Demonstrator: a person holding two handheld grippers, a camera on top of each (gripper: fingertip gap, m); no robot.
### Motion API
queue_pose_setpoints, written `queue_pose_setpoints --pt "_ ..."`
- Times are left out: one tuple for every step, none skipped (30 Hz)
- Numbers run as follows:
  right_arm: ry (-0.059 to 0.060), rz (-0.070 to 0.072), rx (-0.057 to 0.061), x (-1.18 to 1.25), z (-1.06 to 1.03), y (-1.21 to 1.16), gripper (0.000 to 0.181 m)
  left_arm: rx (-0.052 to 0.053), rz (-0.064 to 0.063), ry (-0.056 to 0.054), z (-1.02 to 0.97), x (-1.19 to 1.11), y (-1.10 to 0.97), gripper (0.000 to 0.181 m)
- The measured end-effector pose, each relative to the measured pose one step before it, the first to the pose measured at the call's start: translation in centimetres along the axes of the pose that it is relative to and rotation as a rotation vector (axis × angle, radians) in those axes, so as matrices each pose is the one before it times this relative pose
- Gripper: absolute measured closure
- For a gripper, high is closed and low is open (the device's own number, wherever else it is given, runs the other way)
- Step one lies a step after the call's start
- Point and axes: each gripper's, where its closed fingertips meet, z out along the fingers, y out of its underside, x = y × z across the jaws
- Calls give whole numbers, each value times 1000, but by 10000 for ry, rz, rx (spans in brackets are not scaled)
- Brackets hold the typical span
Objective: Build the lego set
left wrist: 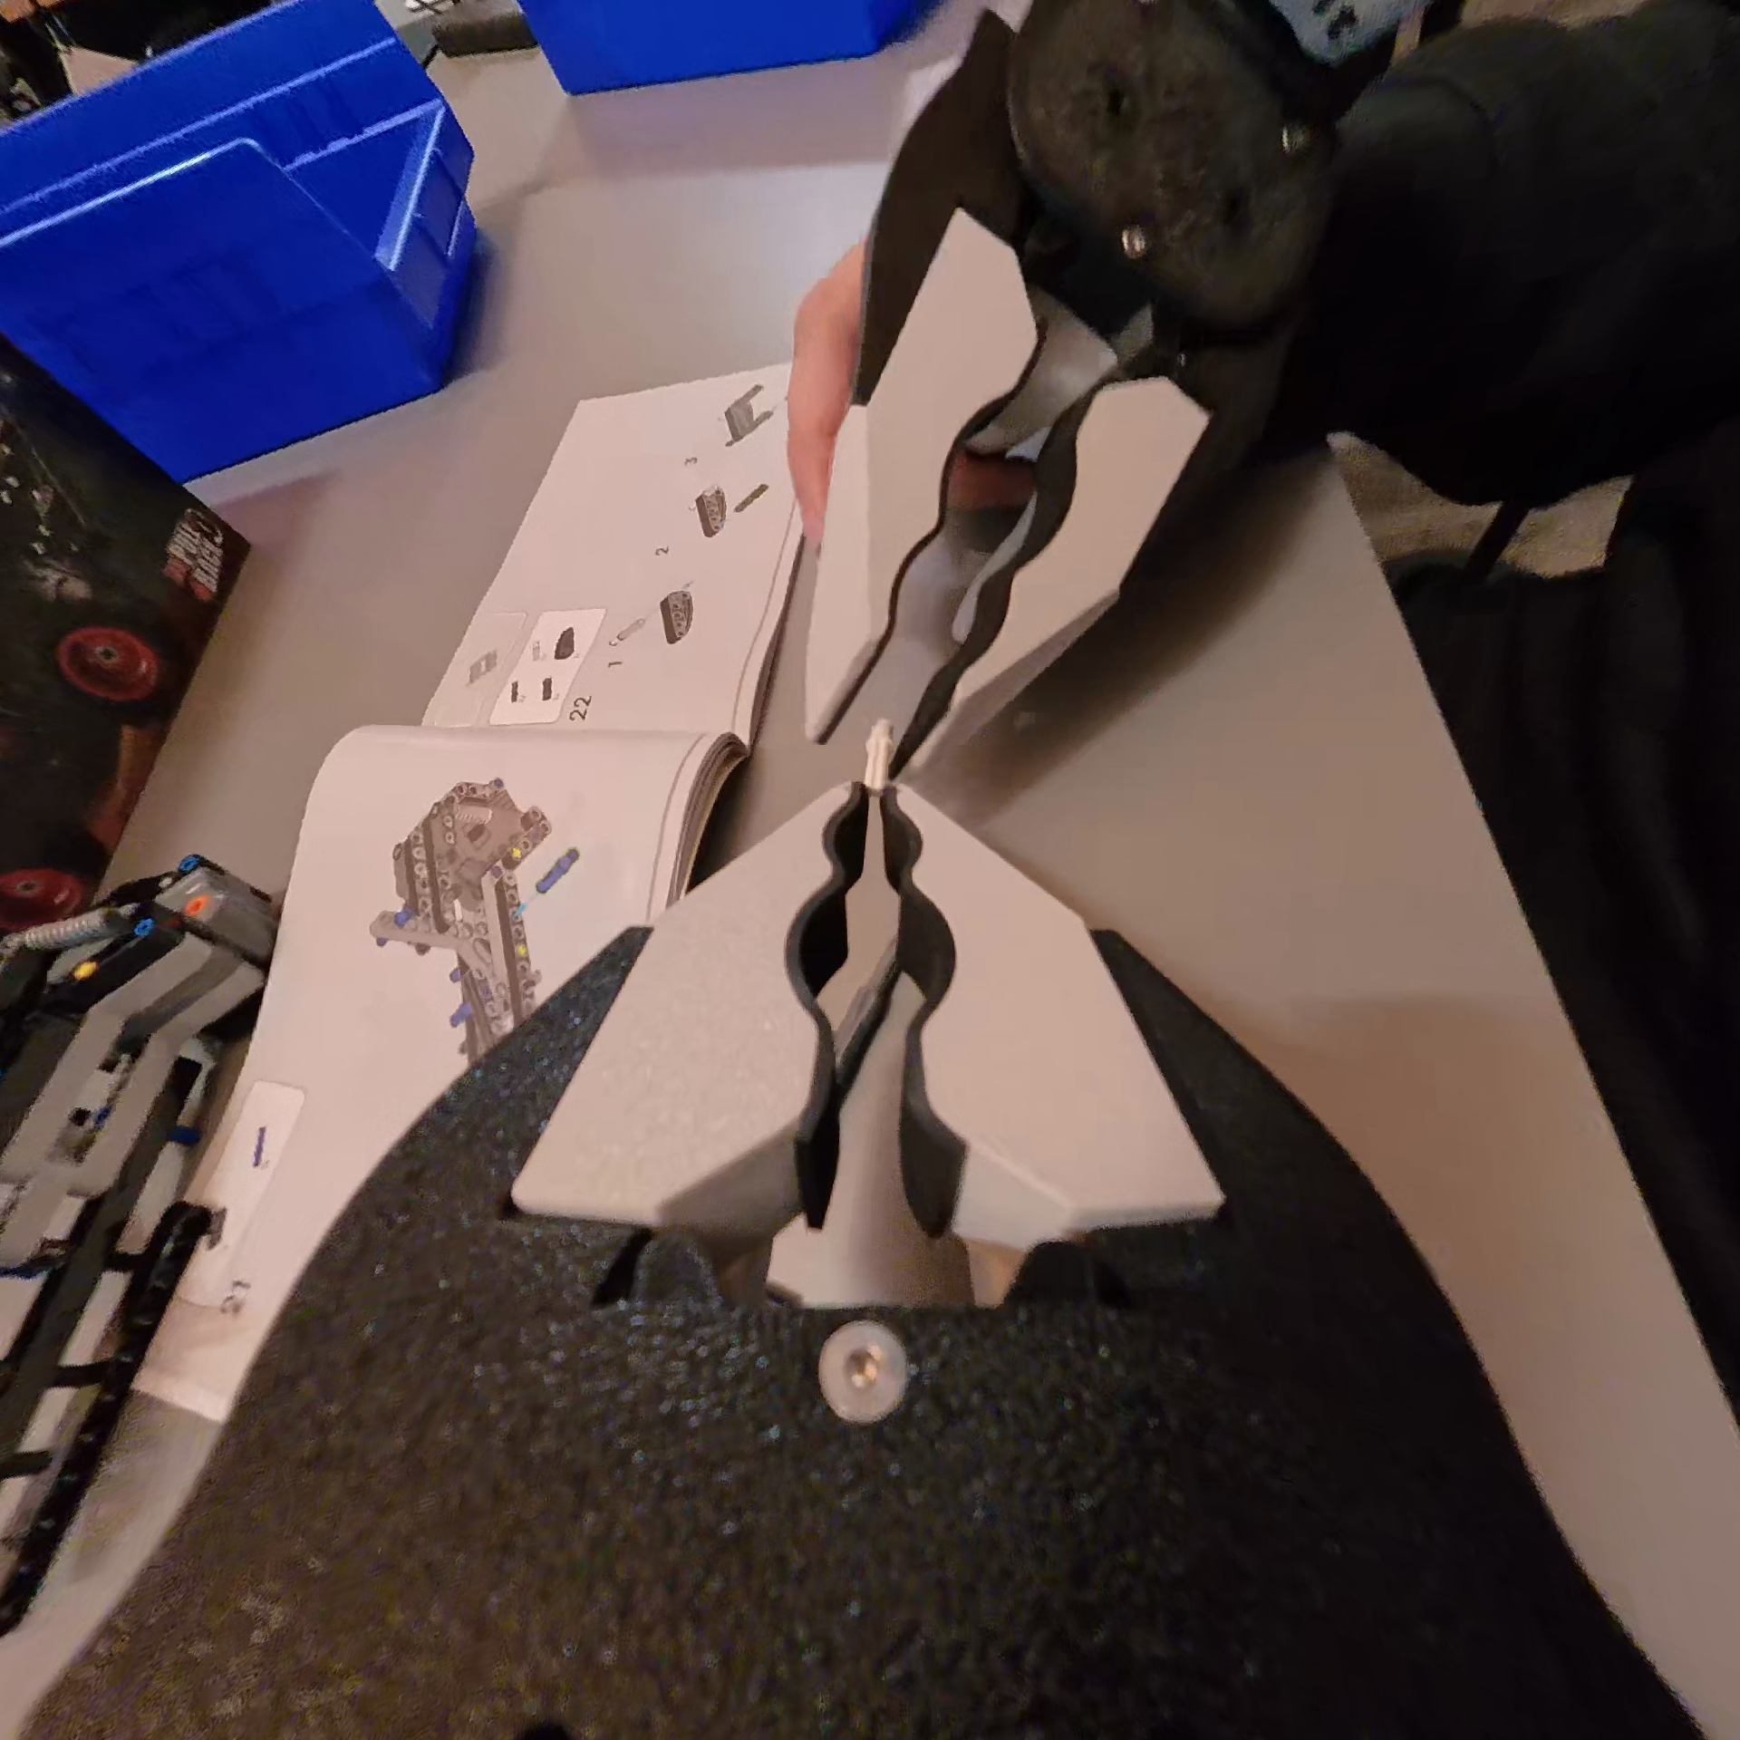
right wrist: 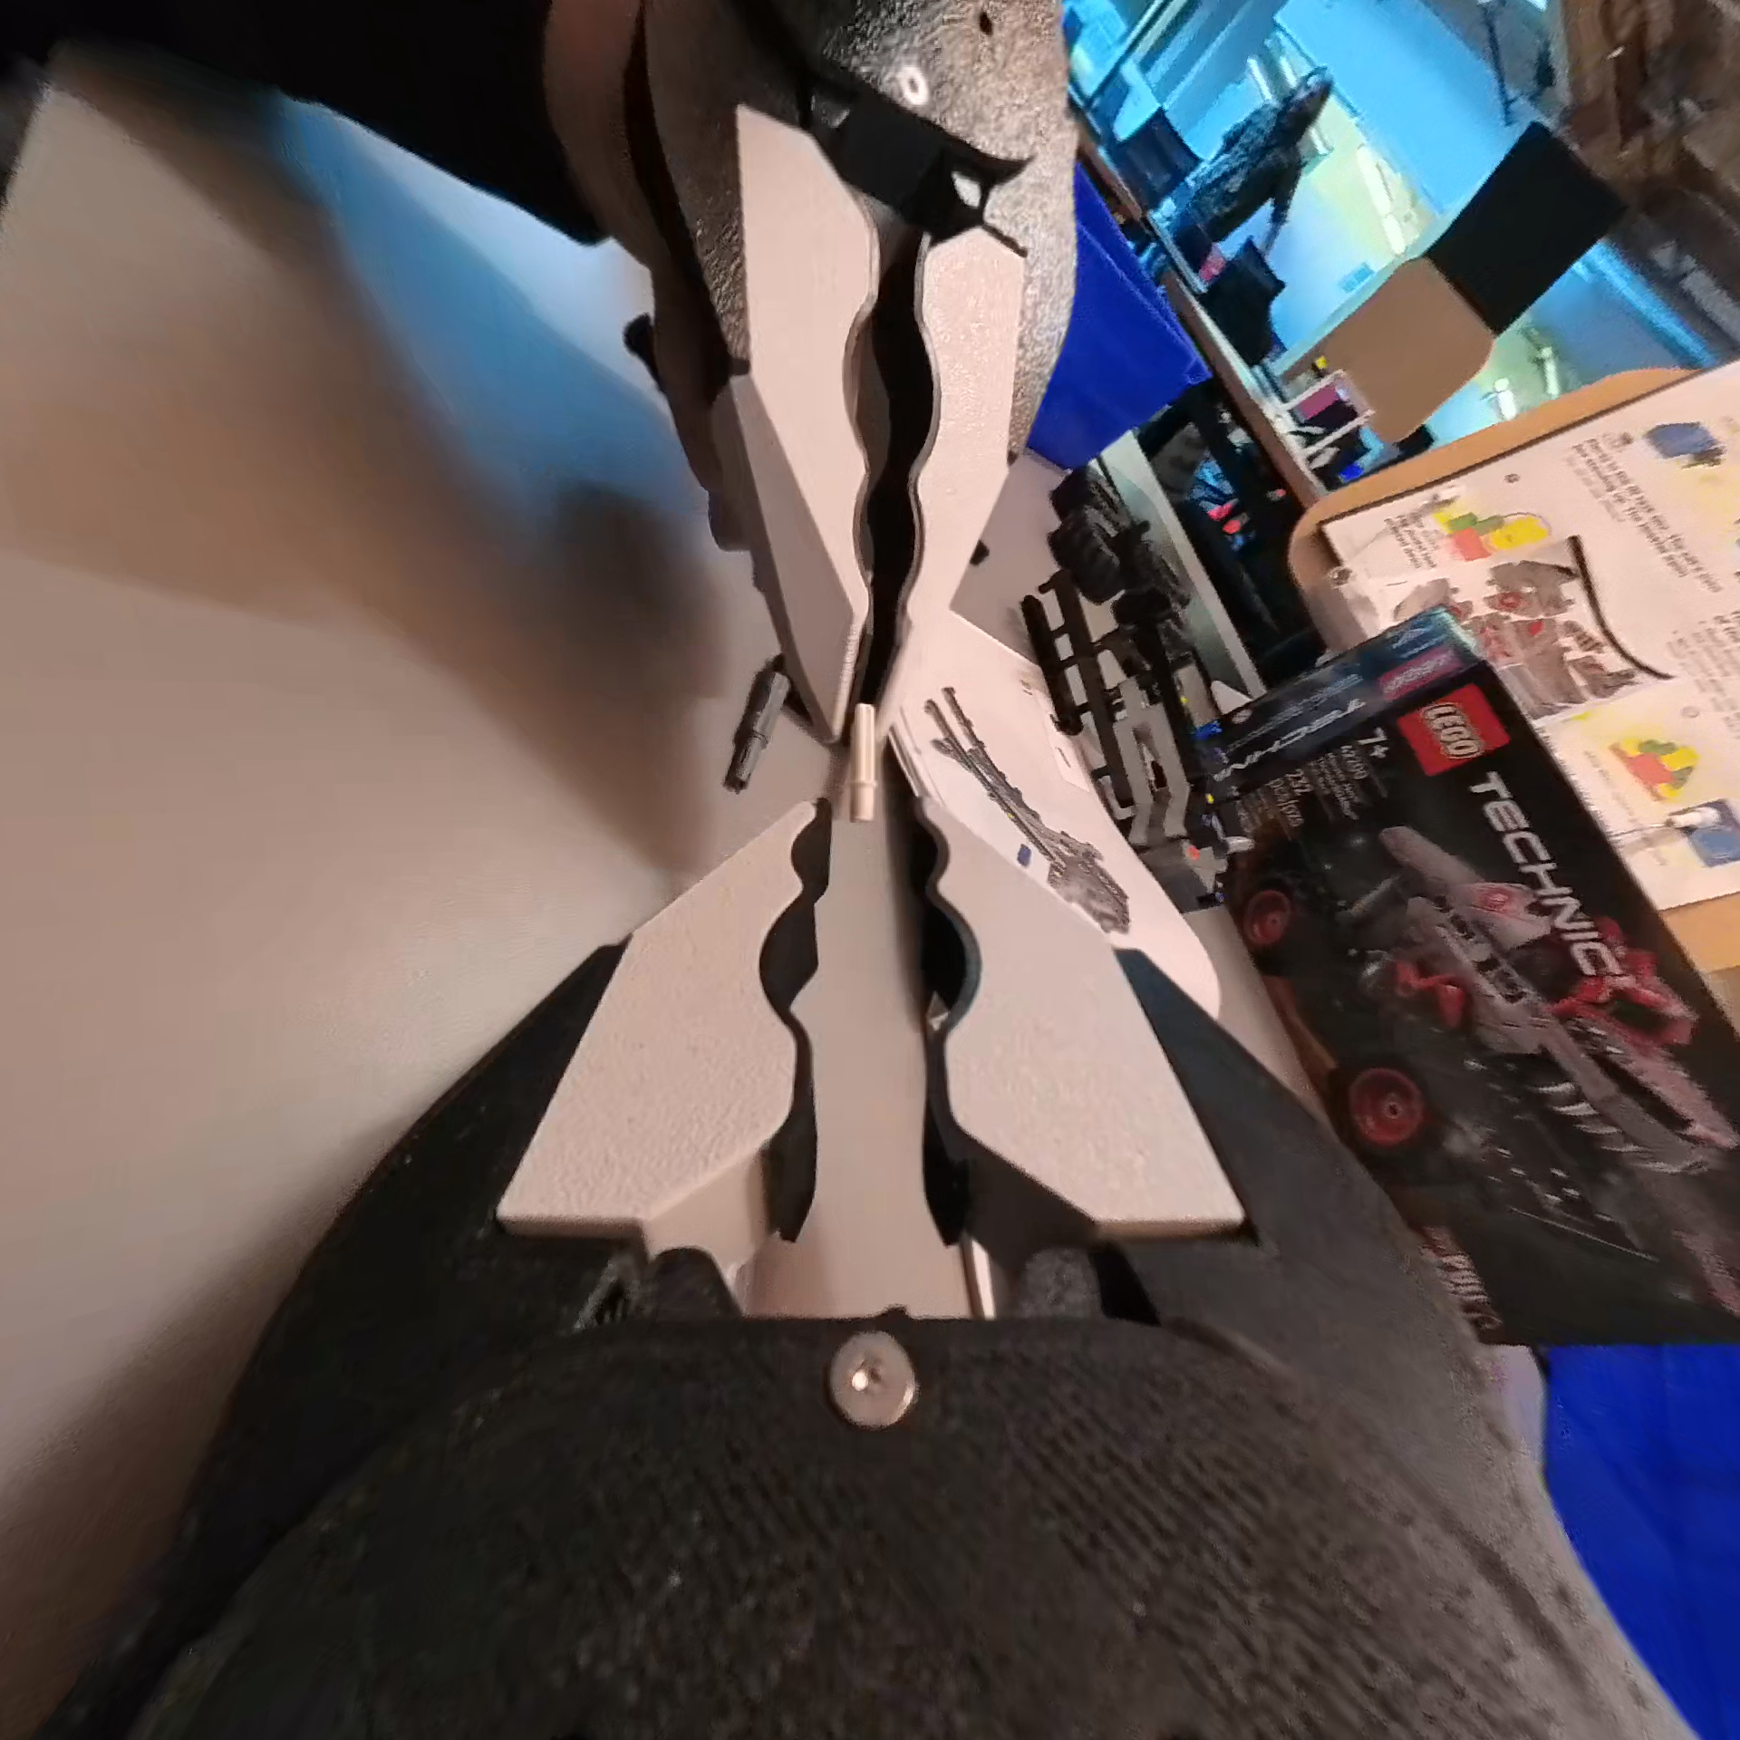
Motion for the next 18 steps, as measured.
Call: queue_pose_setpoints --pt "114 -192 -96 -20 150 64 168 100 -233 39 -26 -24 -121 181" --pt "222 -215 -108 120 164 46 165 90 -172 -15 -21 -67 -123 181" --pt "285 -323 -47 155 137 -79 163 60 -141 26 11 12 -101 181" --pt "313 -354 -48 210 77 -127 170 -26 -127 -22 8 -71 12 181" --pt "294 -302 -139 255 79 -10 179 -74 -76 -135 -2 -216 79 181" --pt "138 -214 -192 64 151 83 179 7 -22 -71 -72 -115 -31 181" --pt "74 -148 -96 10 109 -22 179 -35 -3 -34 -98 -66 58 181" --pt "120 -68 -71 111 92 -41 179 15 35 -70 -100 -101 23 178" --pt "91 12 -52 78 105 -66 179 55 82 -46 -118 -51 -29 176" --pt "-114 131 -55 -183 154 -20 180 -80 169 -3 -181 -1 176 174" --pt "-209 91 -248 -339 222 343 179 -216 252 -161 -292 -295 357 172" --pt "-107 -202 -395 -287 243 646 179 -260 212 -389 -392 -738 417 169" --pt "22 -426 -307 -225 195 544 179 -309 40 -261 -392 -695 550 167" --pt "67 -327 -231 -141 182 372 179 -383 -247 15 -249 -462 708 165" --pt "-1 -118 -270 -134 246 357 179 -431 -460 48 -50 -527 787 162" --pt "-26 -55 -217 -95 237 237 179 -371 -398 171 132 -372 714 160" --pt "137 -86 -120 182 163 80 179 -241 -171 447 227 112 566 161" --pt "180 -95 -73 268 89 21 179 -150 -41 300 261 -22 408 162"
